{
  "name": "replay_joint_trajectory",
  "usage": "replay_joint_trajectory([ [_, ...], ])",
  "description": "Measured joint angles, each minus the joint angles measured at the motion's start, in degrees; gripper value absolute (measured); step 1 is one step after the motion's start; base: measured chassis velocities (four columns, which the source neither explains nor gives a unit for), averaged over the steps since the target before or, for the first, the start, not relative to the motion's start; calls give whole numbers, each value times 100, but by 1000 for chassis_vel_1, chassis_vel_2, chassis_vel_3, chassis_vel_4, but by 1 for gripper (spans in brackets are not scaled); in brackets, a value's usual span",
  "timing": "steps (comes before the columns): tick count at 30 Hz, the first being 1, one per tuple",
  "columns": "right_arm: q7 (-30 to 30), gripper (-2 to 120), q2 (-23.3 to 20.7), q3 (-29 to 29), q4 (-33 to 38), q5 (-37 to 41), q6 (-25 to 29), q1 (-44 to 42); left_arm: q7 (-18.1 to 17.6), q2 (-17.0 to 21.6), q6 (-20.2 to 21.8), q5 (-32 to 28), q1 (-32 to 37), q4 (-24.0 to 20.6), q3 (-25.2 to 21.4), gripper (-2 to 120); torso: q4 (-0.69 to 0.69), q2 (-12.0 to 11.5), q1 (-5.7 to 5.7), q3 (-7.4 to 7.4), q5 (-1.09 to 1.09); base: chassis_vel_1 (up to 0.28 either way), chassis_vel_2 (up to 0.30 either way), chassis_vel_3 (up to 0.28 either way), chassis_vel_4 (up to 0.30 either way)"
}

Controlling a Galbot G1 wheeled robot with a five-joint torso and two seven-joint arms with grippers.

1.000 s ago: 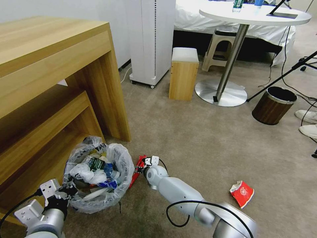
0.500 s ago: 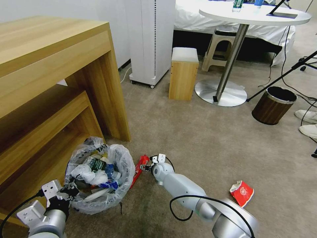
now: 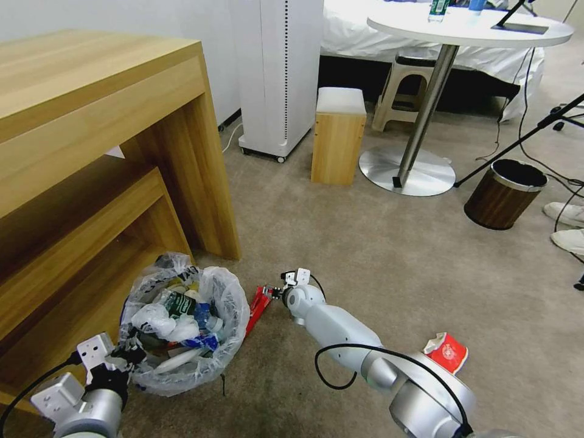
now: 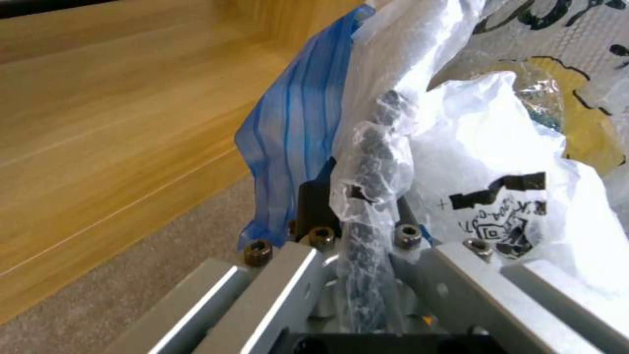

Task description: Pick up the trash bin and place the garbage on the floor into it.

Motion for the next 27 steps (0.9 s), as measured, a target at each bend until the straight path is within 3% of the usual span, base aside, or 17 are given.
replay_joint_trajectory([
  [10, 226, 100, 0, -178, 4, -135, -273, -151, 13, -13, -26, 3, -24, 23, 22, 0, -1, 0, 0, 0, 0, 0, 0, 0, 0],
  [18, -729, 100, 1, -517, 166, -165, 347, -348, 21, -20, -68, 5, -23, 49, 9, 0, 0, 0, 0, 0, 1, 0, 0, 0, 0],
  [27, -429, 100, 0, -576, 480, 282, 136, -431, 21, -27, -85, 8, -44, 84, -2, 0, 0, 0, -1, 0, 0, 0, 0, 0, 0],
])
